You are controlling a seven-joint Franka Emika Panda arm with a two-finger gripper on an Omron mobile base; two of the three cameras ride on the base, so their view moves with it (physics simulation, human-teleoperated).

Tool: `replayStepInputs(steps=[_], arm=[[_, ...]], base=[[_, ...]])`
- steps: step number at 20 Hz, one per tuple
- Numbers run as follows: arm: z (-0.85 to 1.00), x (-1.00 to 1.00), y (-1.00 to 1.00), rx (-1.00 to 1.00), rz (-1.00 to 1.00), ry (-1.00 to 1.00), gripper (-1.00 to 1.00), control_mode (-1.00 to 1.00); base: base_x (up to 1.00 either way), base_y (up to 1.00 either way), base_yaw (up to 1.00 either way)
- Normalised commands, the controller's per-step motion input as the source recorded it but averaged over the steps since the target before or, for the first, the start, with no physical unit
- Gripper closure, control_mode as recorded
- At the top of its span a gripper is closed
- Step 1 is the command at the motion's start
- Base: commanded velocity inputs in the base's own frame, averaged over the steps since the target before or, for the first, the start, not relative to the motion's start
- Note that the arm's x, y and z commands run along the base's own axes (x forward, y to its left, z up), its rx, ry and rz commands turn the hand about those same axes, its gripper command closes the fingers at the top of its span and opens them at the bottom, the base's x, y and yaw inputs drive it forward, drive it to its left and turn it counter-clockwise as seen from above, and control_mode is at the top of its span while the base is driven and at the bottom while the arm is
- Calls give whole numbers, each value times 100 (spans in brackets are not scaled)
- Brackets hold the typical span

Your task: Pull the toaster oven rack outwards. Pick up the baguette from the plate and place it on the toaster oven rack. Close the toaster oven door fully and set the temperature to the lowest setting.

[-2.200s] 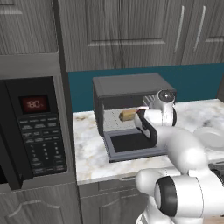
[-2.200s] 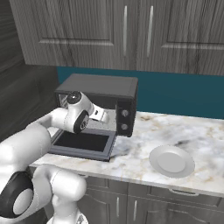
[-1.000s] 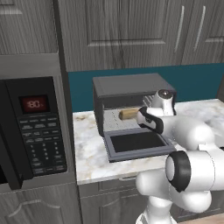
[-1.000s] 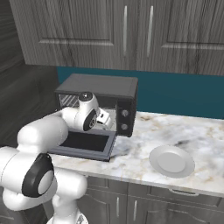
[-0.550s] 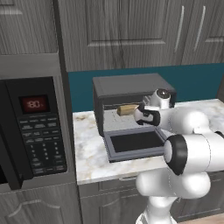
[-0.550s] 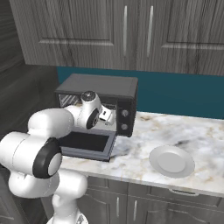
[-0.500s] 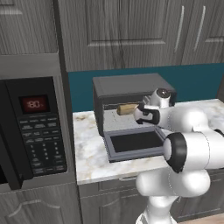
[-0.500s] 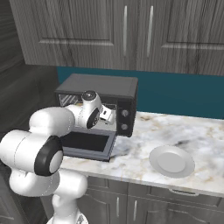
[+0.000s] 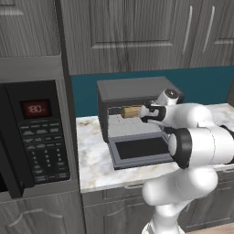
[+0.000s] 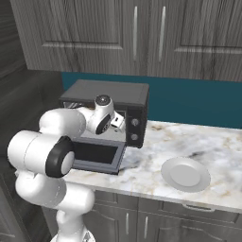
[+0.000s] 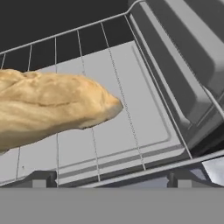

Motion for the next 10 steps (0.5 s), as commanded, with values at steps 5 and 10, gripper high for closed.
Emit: replayStepInputs(steps=[5,10], arm=[[32,-49,-20,11,0,4,-100,-100],[69,-70,-23,4,-1,17,-100,-100]], base=[[0,0,0],[0,0,0]])
